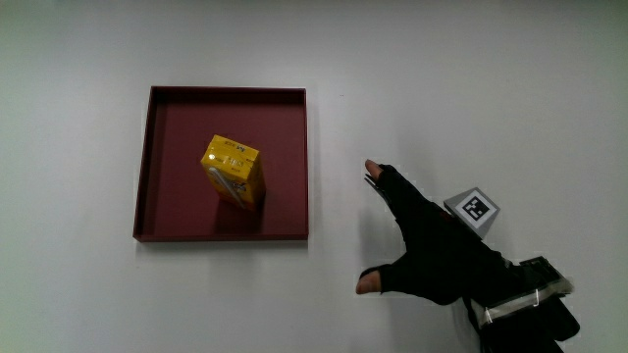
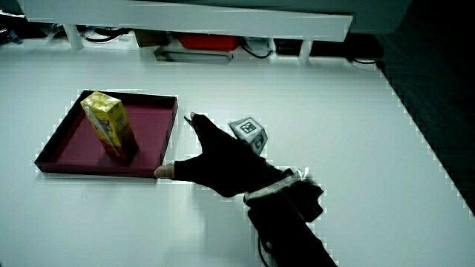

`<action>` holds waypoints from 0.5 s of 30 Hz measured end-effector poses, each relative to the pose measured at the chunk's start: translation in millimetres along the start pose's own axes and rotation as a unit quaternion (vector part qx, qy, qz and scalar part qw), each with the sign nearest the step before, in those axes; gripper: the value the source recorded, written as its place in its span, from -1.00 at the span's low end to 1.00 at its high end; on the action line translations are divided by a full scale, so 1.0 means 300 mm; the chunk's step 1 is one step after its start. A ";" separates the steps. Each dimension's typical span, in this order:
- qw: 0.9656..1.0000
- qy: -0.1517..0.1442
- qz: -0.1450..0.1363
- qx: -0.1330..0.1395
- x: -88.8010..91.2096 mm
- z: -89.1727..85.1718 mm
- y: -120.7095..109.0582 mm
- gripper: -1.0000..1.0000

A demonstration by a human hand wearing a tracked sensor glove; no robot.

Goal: Pick ice redtea

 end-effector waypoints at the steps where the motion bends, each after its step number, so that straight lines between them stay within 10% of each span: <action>1: 1.000 -0.009 -0.011 0.001 -0.005 -0.003 0.007 0.00; 15: 0.999 -0.024 -0.025 -0.005 -0.038 -0.057 0.162 0.00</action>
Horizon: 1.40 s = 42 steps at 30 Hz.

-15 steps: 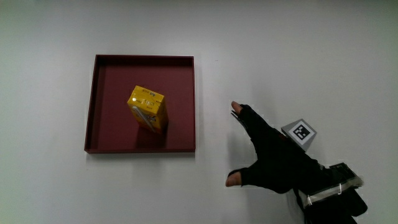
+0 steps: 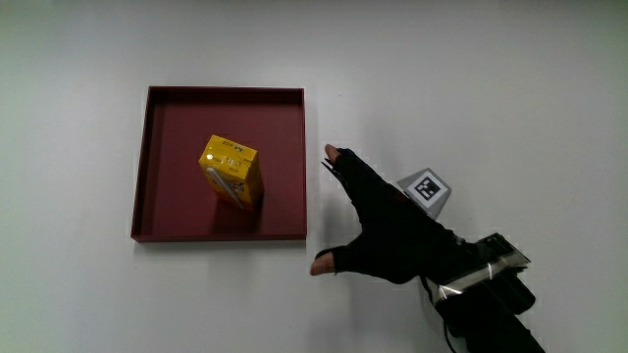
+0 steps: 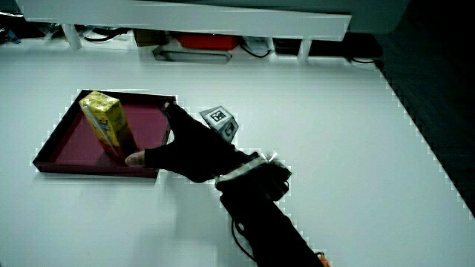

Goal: Pick ice redtea

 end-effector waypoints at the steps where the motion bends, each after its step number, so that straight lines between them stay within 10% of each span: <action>1: 1.000 0.008 0.011 -0.001 -0.004 -0.004 0.012 0.00; 29: 0.996 0.063 0.061 0.003 -0.038 -0.129 0.290 0.00; 42: 0.990 0.093 0.095 0.041 -0.027 -0.144 0.294 0.21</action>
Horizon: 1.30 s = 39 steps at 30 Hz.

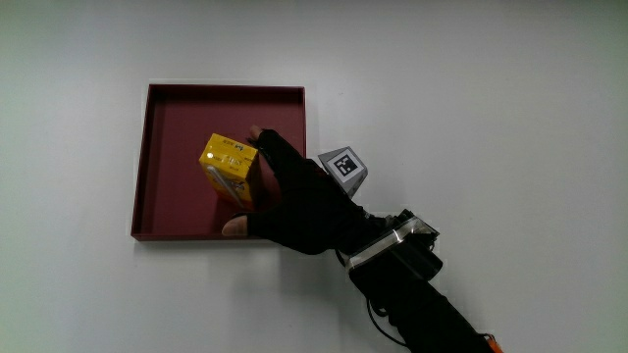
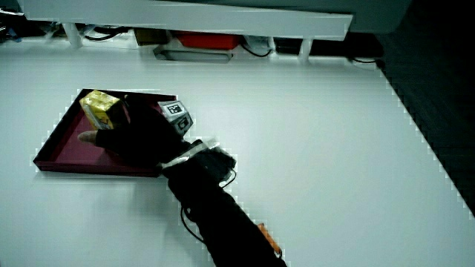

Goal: Pick ice redtea

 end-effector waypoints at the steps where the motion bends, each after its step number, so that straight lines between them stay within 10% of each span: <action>1: 1.000 0.005 0.003 0.009 0.000 0.002 -0.004 0.24; 11: 0.993 0.053 0.038 0.096 0.025 0.025 -0.030 0.59; 23: 0.990 0.057 0.056 0.120 0.018 0.020 -0.039 1.00; 39: 0.985 0.063 0.103 0.123 -0.068 0.023 -0.083 1.00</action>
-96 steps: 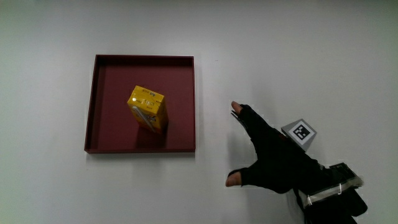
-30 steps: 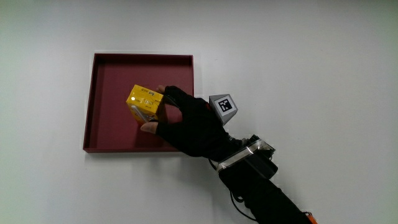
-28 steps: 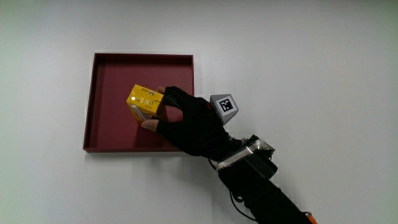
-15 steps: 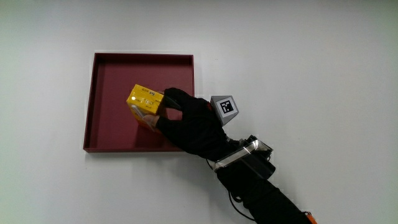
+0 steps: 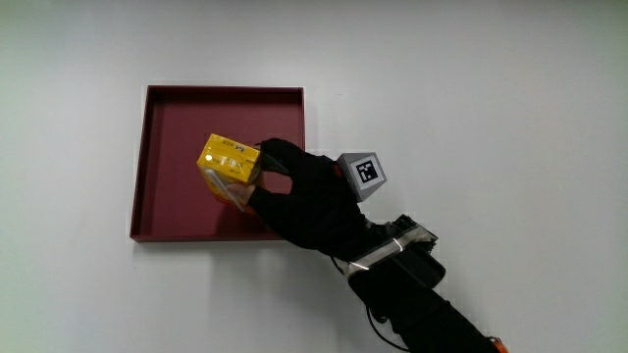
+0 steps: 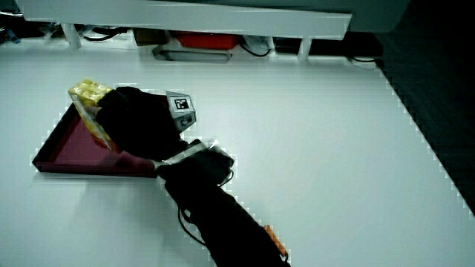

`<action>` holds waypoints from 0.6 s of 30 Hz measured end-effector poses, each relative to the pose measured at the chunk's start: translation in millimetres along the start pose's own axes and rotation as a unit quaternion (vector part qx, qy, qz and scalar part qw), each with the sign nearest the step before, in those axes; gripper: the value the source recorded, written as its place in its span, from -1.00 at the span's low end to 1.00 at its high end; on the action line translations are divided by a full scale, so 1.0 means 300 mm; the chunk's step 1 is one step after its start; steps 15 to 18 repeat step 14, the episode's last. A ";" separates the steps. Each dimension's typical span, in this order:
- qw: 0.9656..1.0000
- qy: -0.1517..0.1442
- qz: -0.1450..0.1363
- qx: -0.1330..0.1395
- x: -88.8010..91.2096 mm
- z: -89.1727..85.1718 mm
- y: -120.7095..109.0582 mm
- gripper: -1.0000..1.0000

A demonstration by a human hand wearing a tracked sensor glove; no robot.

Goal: Pick ice redtea

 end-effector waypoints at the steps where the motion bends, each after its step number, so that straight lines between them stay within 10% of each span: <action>1: 1.000 0.001 0.006 -0.004 -0.017 0.000 -0.003 1.00; 18: 0.994 0.021 0.055 -0.096 -0.161 -0.033 -0.048 1.00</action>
